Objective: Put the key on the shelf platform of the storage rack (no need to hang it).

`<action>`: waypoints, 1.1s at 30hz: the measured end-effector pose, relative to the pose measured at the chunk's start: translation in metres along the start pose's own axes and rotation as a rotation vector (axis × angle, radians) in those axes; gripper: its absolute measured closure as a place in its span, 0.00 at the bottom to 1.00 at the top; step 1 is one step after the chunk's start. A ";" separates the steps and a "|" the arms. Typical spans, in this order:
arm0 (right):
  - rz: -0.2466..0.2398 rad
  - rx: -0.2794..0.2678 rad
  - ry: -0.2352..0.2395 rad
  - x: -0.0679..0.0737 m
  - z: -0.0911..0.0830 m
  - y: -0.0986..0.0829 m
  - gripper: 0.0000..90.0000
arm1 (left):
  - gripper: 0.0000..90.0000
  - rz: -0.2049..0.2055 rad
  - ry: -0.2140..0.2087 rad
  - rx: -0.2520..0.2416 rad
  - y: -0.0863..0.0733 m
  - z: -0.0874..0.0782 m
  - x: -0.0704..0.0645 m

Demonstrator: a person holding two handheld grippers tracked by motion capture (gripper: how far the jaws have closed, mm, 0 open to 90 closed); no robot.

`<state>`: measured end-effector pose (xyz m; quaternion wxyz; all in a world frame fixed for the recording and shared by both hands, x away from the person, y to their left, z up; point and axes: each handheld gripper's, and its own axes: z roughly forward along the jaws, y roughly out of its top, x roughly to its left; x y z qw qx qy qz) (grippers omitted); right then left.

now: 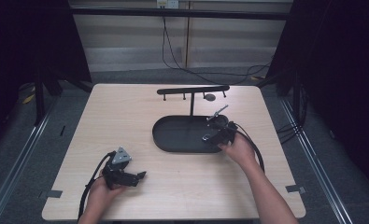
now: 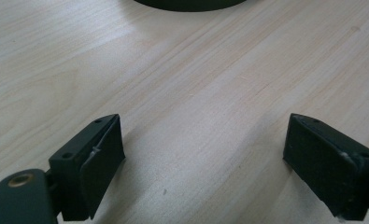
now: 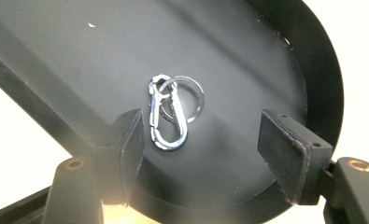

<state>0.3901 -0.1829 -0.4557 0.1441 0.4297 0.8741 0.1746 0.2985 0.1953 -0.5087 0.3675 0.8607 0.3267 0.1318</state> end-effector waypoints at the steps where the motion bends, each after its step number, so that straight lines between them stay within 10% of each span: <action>1: 0.002 0.000 0.000 0.000 -0.001 0.000 0.32 | 0.13 0.000 0.000 0.000 0.000 0.000 0.000; 33: -0.015 -0.022 0.025 0.003 -0.017 -0.018 0.25 | 0.13 0.005 -0.001 0.003 0.000 0.000 0.000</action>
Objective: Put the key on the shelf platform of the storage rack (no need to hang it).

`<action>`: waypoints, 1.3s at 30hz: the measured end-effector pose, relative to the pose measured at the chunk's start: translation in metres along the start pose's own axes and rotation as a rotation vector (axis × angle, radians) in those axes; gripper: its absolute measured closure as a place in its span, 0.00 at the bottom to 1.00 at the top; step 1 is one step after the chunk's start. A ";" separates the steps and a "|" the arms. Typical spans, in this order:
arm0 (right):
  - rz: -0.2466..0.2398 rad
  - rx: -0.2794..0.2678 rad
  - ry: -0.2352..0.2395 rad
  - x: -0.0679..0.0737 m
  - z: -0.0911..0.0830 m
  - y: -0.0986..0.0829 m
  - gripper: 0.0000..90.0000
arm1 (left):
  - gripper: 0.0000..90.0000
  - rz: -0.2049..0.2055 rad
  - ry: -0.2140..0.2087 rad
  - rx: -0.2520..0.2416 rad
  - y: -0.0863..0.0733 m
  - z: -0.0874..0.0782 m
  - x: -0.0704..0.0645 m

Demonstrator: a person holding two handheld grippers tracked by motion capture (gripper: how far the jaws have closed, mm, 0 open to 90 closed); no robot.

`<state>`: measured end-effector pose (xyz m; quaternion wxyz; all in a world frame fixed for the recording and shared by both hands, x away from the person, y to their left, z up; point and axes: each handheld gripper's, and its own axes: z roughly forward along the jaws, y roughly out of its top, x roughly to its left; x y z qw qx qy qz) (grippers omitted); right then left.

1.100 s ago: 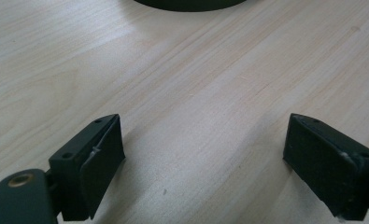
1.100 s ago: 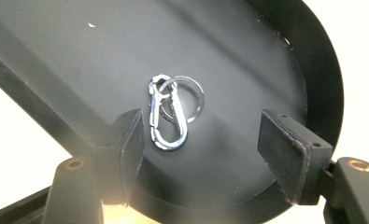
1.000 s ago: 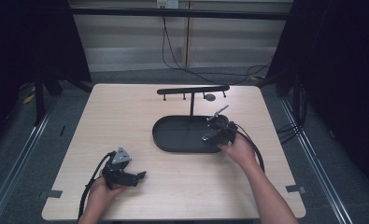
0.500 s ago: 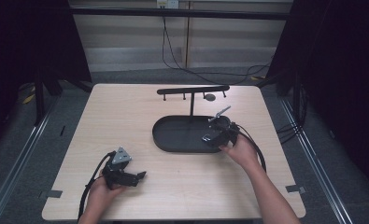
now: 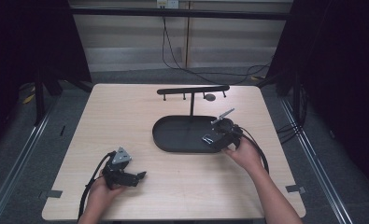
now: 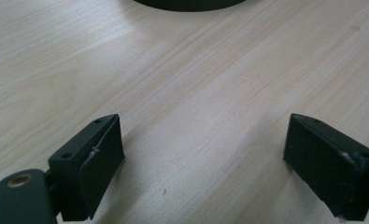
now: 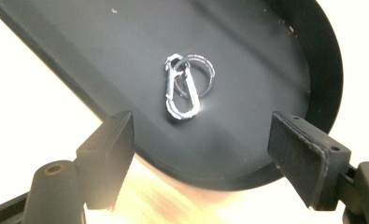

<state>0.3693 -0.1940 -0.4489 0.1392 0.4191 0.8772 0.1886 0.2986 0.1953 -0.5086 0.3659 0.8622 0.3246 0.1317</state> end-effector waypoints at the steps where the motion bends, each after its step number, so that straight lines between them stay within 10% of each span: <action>1: 0.006 -0.002 -0.001 0.001 -0.001 -0.001 0.25 | 0.13 0.000 0.000 0.000 0.000 0.000 0.000; 39: -0.019 -0.051 0.027 0.009 -0.025 -0.028 0.17 | 0.13 -0.006 0.001 -0.004 0.000 0.000 0.000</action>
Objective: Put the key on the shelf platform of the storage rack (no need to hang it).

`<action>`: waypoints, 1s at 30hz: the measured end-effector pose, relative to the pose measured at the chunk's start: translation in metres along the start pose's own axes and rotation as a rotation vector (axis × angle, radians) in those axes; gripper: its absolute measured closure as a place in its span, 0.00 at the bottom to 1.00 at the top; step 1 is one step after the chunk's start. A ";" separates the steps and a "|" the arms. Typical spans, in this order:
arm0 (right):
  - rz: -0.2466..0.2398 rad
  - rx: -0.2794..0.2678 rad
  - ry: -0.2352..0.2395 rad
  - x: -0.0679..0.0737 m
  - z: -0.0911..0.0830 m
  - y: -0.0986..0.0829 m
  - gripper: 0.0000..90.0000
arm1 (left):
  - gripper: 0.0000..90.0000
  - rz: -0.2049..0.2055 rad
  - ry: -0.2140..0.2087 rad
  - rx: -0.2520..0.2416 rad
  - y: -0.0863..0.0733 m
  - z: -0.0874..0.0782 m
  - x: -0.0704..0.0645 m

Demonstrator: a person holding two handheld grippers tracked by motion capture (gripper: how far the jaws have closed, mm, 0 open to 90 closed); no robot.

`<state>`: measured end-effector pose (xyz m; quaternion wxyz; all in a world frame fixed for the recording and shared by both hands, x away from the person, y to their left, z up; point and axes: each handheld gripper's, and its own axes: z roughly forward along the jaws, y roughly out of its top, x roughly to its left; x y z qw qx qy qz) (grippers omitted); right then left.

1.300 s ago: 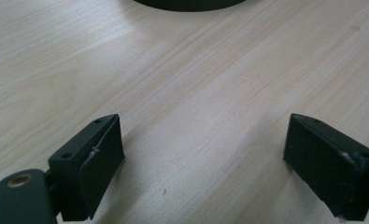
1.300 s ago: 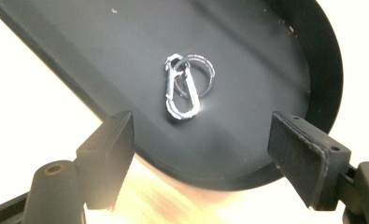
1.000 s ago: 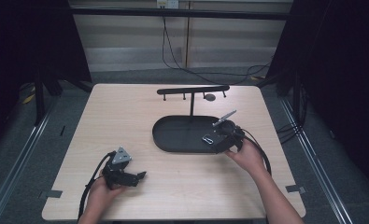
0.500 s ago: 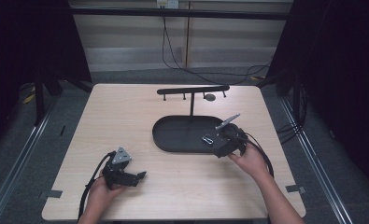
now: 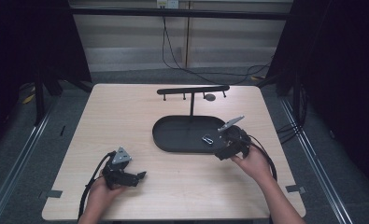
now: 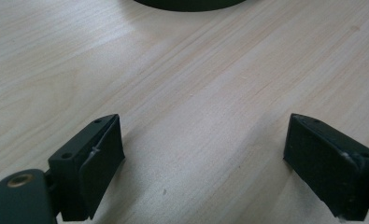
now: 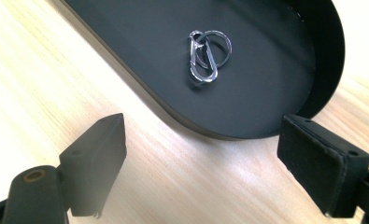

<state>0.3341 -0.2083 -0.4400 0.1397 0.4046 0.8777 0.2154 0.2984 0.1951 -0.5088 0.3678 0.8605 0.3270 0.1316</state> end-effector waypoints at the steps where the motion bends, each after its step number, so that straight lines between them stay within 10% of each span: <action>1: -0.001 -0.002 -0.003 0.000 0.000 -0.001 0.17 | 0.13 0.001 -0.001 0.000 0.000 0.000 0.000; 30: 0.027 -0.046 -0.018 0.003 -0.011 -0.040 0.18 | 0.13 0.000 0.000 0.000 0.000 0.000 0.000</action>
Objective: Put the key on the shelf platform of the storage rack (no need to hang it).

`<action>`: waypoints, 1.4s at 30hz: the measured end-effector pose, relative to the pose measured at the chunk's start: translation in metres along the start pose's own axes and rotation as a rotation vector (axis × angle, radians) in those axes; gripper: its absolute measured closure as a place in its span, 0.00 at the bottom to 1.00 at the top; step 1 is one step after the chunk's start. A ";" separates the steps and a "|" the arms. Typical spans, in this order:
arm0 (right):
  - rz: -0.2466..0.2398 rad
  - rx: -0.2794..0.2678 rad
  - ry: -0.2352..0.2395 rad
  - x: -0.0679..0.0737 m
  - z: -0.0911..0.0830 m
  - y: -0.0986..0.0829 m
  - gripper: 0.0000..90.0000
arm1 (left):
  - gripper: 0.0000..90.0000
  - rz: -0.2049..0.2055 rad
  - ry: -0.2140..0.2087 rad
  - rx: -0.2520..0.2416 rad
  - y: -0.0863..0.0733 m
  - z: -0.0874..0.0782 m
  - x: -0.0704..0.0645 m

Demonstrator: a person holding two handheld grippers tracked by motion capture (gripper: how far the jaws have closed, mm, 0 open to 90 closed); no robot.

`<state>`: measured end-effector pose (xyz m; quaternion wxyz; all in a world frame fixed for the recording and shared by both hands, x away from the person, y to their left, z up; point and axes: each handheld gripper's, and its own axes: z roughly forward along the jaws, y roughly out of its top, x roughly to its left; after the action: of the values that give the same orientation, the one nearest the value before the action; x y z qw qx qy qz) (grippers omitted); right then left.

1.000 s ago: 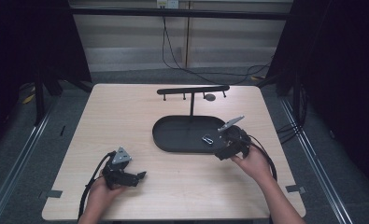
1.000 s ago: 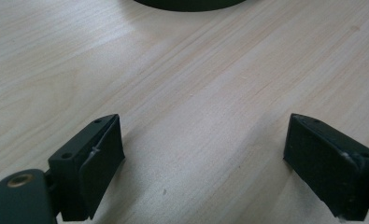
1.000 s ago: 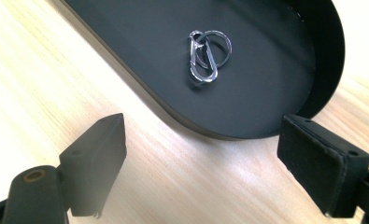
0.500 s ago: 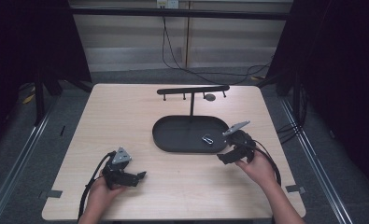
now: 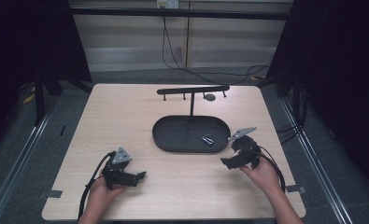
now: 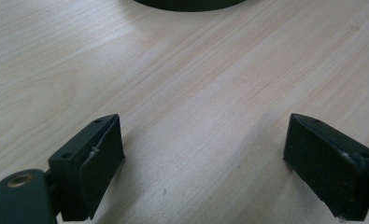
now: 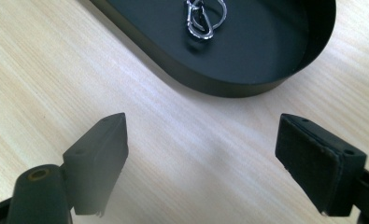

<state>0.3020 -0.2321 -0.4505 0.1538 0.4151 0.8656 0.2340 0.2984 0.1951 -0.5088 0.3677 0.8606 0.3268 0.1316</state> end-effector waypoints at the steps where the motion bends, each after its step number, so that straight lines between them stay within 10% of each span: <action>1: -0.002 -0.001 -0.003 0.000 0.000 -0.002 0.18 | 0.13 0.000 0.000 -0.001 0.000 0.000 0.000; 42: 0.081 -0.032 -0.015 -0.005 0.010 -0.063 0.19 | 0.13 0.000 0.000 -0.001 0.000 0.000 0.000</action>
<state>0.2684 -0.2674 -0.4922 0.1572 0.4489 0.8432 0.2507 0.2984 0.1951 -0.5088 0.3682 0.8605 0.3266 0.1317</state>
